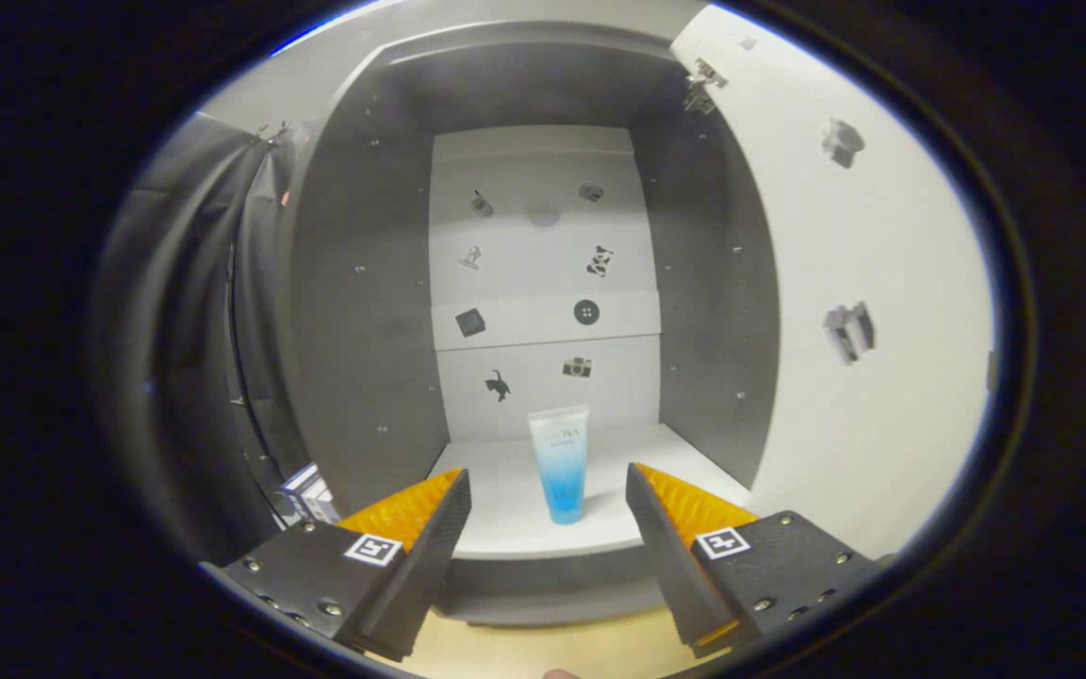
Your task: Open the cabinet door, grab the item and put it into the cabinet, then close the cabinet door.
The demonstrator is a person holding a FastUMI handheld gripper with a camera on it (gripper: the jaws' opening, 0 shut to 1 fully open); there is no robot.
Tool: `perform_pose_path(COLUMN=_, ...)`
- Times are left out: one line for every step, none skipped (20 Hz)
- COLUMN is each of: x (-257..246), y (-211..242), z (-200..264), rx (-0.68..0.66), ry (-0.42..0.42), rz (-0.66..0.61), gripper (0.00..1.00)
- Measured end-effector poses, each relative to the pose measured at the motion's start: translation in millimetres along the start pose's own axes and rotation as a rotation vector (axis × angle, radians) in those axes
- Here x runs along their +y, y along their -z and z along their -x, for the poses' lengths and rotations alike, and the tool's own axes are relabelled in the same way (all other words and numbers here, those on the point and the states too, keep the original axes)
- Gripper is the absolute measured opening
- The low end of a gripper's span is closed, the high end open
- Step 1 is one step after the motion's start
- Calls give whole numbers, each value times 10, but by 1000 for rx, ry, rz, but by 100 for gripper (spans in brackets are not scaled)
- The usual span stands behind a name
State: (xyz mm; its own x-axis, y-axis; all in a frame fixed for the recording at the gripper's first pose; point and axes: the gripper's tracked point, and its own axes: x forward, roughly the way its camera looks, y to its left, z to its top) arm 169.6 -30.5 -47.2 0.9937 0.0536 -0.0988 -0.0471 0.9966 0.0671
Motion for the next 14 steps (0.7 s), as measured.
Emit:
perform_pose_path(x=-36, y=-5, z=191, rx=-2, ry=12, rz=2, gripper=98)
perform_pose_path(x=-74, y=4, z=398, rx=-3, ry=26, rz=12, gripper=97)
perform_pose_path(x=-123, y=-3, z=611, rx=-7, ry=41, rz=24, gripper=98)
perform_pose_path(x=-157, y=-4, z=826, rx=-12, ry=52, rz=25, gripper=98)
perform_pose_path(x=-190, y=-4, z=1041, rx=-15, ry=62, rz=22, gripper=98)
perform_pose_path(x=-256, y=0, z=1257, rx=-14, ry=78, rz=16, gripper=98)
perform_pose_path(x=-338, y=13, z=1475, rx=-9, ry=96, rz=12, gripper=98)
perform_pose_path(x=-437, y=26, z=1690, rx=-3, ry=116, rz=9, gripper=98)
perform_pose_path(x=-551, y=61, z=1883, rx=9, ry=139, rz=9, gripper=98)
perform_pose_path(x=-693, y=87, z=2075, rx=21, ry=169, rz=11, gripper=97)
perform_pose_path(x=-848, y=107, z=2256, rx=32, ry=201, rz=10, gripper=98)
perform_pose_path(x=-990, y=127, z=2399, rx=36, ry=229, rz=6, gripper=98)
perform_pose_path(x=-1157, y=141, z=2552, rx=40, ry=261, rz=-2, gripper=98)
perform_pose_path(x=-1340, y=169, z=2696, rx=46, ry=293, rz=-3, gripper=98)
